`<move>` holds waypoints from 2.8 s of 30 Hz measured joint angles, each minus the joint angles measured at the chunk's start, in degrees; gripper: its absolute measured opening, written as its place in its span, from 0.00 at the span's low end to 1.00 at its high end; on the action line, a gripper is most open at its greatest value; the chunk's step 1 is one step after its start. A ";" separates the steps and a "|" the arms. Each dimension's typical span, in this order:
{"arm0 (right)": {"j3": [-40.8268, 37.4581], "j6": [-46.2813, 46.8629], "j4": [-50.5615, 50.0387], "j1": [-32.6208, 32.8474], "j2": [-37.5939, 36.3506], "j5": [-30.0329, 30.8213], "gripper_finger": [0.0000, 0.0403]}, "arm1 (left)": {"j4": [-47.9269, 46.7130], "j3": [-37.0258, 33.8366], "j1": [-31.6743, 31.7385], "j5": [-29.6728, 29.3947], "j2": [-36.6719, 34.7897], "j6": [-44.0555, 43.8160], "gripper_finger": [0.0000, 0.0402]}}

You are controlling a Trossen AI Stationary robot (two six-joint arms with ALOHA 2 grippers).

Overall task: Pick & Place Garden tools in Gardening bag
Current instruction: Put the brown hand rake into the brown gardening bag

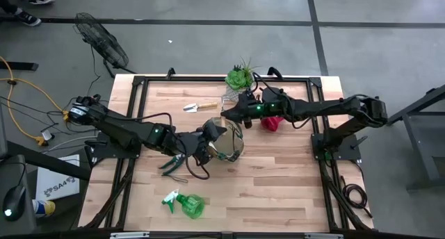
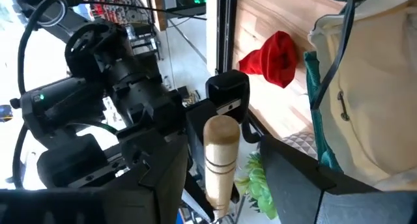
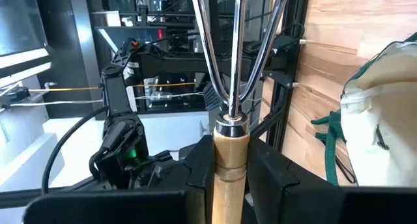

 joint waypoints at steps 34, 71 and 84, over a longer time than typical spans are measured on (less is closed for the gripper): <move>0.00 -6.51 0.47 -0.35 -0.04 -0.84 0.47 | 0.27 -0.01 -0.07 -2.46 0.00 -1.90 0.13; 0.00 -31.30 -29.53 -14.80 -21.70 -8.96 0.58 | 0.28 -0.02 -27.64 -31.23 -9.46 -93.17 0.13; 0.00 -36.05 -32.36 -14.78 -21.70 -7.62 0.58 | -21.23 -0.02 -26.82 -12.93 -6.86 -110.75 0.13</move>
